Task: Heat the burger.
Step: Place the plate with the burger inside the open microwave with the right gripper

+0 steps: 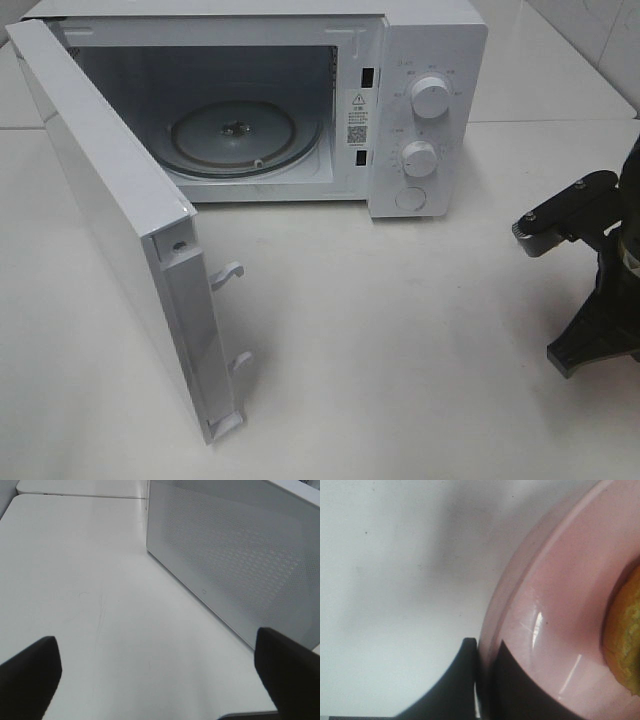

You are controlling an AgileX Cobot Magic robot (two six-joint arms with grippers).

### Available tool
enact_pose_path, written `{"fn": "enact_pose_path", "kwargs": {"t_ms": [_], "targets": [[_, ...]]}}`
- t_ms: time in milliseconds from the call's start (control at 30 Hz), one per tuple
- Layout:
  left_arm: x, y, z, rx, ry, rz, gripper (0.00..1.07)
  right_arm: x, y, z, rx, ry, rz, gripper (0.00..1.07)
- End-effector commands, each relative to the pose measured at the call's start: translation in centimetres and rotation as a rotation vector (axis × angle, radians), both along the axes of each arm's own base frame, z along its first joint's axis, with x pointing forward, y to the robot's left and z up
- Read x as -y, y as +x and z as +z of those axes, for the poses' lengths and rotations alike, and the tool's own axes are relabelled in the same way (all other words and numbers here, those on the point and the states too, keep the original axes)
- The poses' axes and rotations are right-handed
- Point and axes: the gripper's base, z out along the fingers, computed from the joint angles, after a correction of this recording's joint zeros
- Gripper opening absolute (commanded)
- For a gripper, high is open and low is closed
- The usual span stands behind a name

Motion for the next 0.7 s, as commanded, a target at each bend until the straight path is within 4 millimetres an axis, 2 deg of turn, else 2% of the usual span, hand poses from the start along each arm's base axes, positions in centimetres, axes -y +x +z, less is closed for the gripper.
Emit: {"fn": "enact_pose_path", "kwargs": {"t_ms": [33, 333, 700], "targets": [[0.0, 0.0, 0.1, 0.016, -0.004, -0.002, 0.99, -0.1, -0.7, 1.1, 0.018, -0.060, 0.064, 0.00], [0.0, 0.0, 0.1, 0.016, -0.004, -0.002, 0.99, -2.0, -1.5, 1.5, 0.034, -0.057, 0.178, 0.00], [0.0, 0.0, 0.1, 0.016, -0.004, -0.002, 0.99, -3.1, -2.1, 1.5, 0.031, -0.069, 0.258, 0.00]]}}
